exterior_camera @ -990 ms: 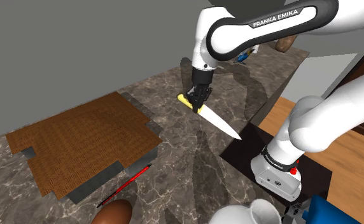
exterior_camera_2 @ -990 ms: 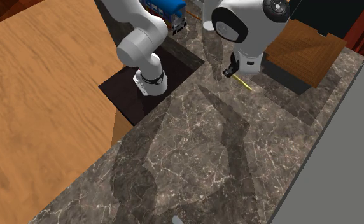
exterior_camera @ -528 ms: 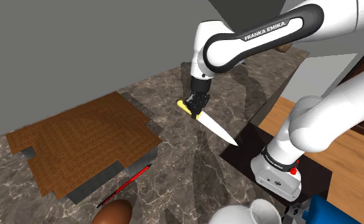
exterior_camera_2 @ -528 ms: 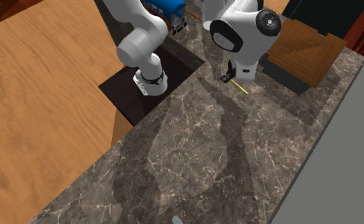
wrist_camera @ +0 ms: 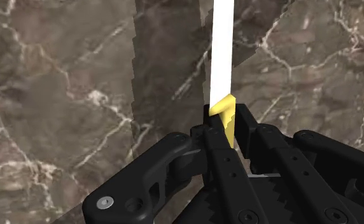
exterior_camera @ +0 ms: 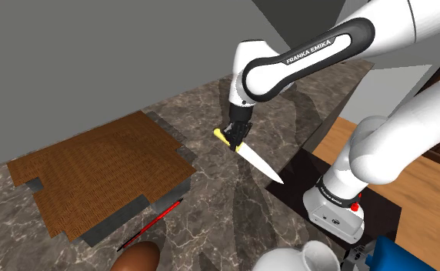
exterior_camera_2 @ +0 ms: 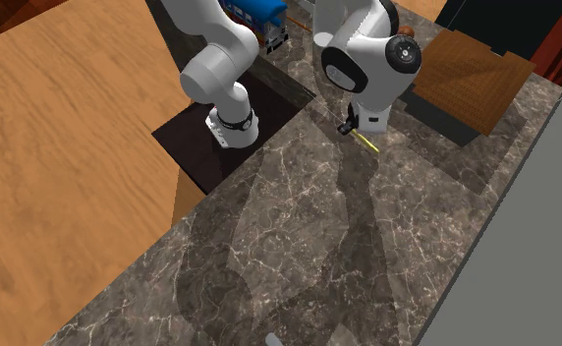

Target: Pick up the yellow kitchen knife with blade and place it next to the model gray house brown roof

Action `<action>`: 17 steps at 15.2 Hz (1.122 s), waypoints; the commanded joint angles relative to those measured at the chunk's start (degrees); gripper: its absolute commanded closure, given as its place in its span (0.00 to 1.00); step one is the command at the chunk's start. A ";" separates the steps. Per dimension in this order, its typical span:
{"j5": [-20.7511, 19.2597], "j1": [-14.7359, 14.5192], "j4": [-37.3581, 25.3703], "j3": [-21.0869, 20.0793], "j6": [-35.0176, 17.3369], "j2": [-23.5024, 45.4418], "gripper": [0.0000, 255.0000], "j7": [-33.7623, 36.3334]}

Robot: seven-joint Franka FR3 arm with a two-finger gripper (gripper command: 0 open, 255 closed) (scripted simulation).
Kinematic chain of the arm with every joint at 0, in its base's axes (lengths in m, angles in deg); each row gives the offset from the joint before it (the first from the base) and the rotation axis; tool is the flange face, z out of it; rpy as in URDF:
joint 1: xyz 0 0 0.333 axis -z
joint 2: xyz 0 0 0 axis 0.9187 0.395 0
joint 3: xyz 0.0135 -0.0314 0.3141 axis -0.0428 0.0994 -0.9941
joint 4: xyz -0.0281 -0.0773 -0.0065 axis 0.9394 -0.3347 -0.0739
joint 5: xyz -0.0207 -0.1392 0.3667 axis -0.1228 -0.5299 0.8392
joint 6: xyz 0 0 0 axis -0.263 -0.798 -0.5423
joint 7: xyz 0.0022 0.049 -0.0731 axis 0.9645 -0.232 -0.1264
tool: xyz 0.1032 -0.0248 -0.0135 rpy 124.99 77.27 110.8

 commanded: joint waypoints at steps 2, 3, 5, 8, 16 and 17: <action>0.03 0.00 0.06 -0.02 -0.30 0.22 1.00 -0.06; 0.03 0.00 0.06 -0.02 -0.30 0.22 1.00 -0.06; 0.03 0.00 0.06 -0.02 -0.30 0.22 1.00 -0.06; 0.02 0.00 0.06 -0.02 -0.29 0.22 0.00 -0.06; -1.80 1.05 -4.44 1.47 8.03 -3.46 0.00 0.52; -1.80 1.05 -4.44 1.47 8.03 -3.46 0.00 0.52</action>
